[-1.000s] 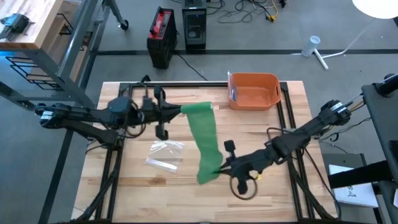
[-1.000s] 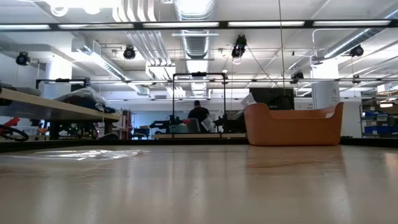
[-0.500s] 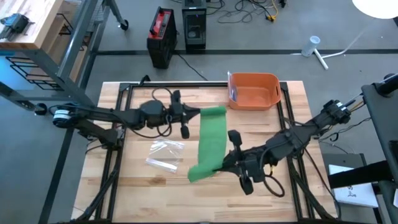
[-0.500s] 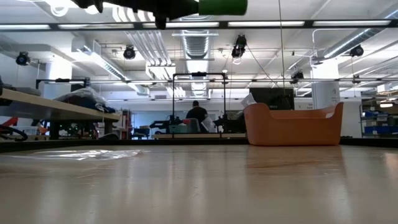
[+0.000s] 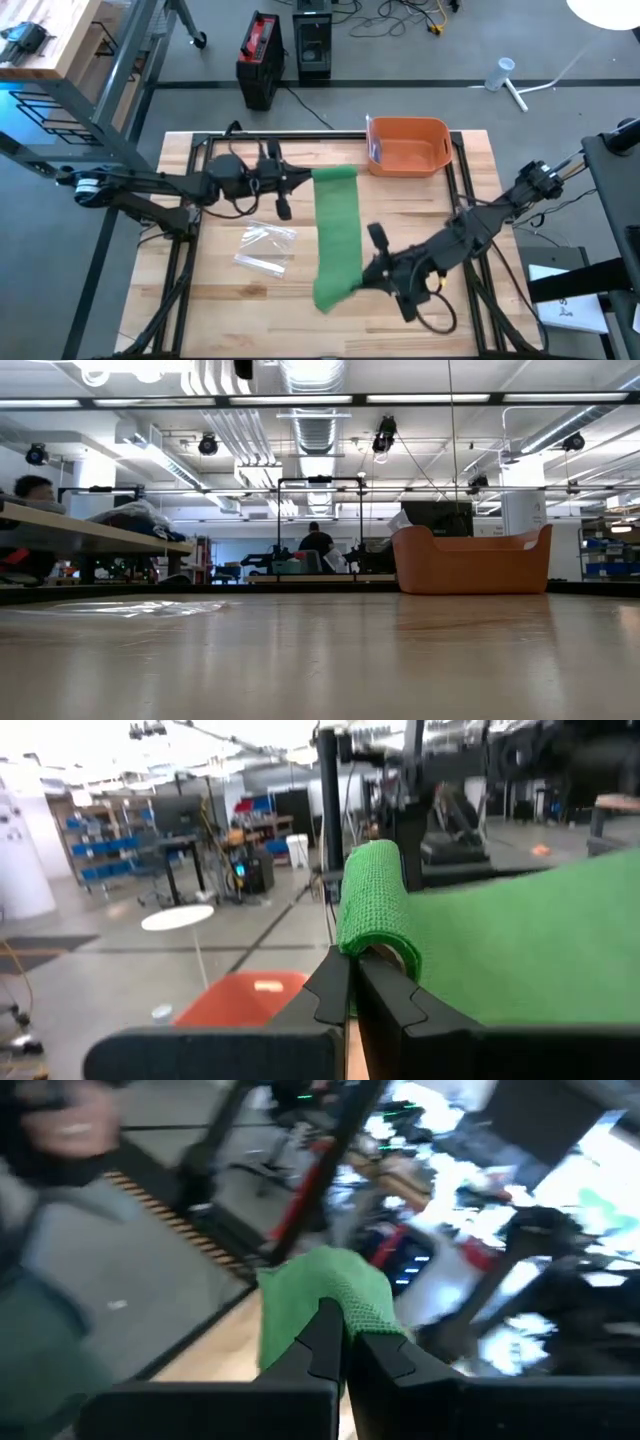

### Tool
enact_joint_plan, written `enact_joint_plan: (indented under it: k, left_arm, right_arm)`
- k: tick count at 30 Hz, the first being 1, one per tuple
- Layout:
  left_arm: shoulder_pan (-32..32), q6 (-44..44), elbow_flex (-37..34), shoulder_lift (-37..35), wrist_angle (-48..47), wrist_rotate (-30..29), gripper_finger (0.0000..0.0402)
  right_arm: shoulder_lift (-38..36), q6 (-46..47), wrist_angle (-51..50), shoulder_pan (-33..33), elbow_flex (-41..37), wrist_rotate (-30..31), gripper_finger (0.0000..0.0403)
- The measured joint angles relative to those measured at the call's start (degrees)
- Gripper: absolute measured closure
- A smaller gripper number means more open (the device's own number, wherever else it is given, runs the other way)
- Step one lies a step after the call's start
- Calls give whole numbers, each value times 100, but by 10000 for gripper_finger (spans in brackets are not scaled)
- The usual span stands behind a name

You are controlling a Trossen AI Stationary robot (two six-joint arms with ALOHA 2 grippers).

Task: Roll bandage
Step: Roll the green bandage

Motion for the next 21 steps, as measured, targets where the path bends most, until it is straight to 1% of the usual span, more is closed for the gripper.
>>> enact_joint_plan:
  k: [5, 11, 14, 17, 21]
  left_arm:
    - [0, 178, -13, -413, -131, 25, 401]
    - [-2, 174, -97, -699, -128, 477, 401]
    - [0, 176, -149, -774, -107, 495, 401]
    - [16, 374, -257, -802, -127, 483, 401]
    - [20, 891, -498, -742, -106, 463, 401]
  right_arm:
    - [194, -37, 137, 141, -6, -117, 403]
    - [399, 4, 209, 154, -7, -128, 403]
    - [478, -29, 236, 154, -11, -137, 403]
    - [496, -93, 464, 152, -11, -145, 403]
    - [488, -129, 1303, 138, -11, -126, 403]
